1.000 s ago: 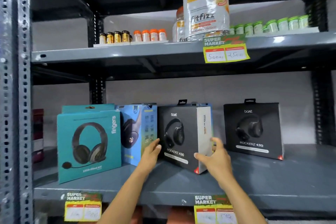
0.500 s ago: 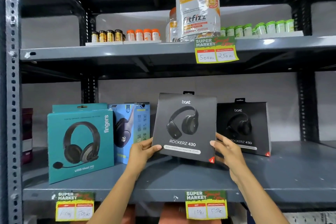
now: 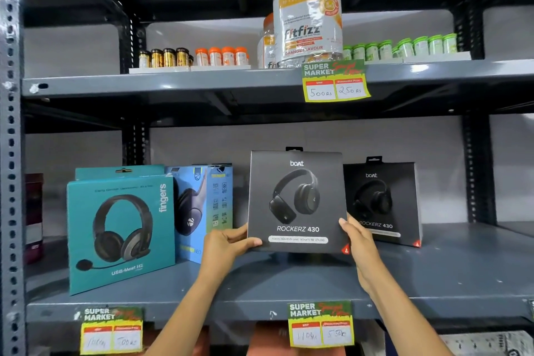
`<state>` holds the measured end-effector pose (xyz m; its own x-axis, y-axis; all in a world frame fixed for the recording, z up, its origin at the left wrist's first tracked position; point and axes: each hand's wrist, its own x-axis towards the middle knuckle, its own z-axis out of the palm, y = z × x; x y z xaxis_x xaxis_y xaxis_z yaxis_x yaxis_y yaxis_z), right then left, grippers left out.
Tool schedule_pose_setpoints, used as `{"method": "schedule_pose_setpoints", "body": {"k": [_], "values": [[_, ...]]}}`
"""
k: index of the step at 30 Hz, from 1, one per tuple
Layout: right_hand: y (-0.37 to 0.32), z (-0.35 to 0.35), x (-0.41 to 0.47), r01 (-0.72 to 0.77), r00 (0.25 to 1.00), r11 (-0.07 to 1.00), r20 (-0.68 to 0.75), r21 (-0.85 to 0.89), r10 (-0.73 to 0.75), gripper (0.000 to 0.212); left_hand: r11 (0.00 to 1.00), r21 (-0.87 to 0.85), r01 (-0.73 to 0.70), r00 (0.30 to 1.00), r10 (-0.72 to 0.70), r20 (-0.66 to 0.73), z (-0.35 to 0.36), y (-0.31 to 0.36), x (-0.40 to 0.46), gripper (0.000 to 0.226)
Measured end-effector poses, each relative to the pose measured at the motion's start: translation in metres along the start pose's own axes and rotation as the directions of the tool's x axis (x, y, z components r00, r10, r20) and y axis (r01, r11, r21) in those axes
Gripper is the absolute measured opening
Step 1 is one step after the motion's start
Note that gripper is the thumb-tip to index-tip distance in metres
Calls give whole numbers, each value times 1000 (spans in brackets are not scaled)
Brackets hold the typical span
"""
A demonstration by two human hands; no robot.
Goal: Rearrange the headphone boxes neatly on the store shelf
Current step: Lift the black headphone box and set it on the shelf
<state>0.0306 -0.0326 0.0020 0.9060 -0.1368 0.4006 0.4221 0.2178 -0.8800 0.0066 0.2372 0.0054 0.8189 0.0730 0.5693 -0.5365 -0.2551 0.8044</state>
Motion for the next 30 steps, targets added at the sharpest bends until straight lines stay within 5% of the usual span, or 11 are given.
{"method": "schedule_pose_setpoints", "body": {"k": [9, 19, 23, 30], "values": [[-4, -9, -4, 62, 998, 998, 9, -11, -62, 45, 999, -37, 2, 999, -3, -41, 12, 18, -12, 33], [-43, -141, -3, 140, 985, 957, -67, -254, -162, 46, 966, 186, -180, 973, 147, 176, 152, 49, 3, 56], [-55, -187, -4, 112, 979, 929, -121, -354, -164, 47, 920, 363, -145, 974, 69, 214, 205, 65, 12, 70], [-49, -251, 10, 3, 977, 887, -187, -462, -101, 48, 898, 437, -50, 955, -85, 283, 265, 76, 11, 44]]}}
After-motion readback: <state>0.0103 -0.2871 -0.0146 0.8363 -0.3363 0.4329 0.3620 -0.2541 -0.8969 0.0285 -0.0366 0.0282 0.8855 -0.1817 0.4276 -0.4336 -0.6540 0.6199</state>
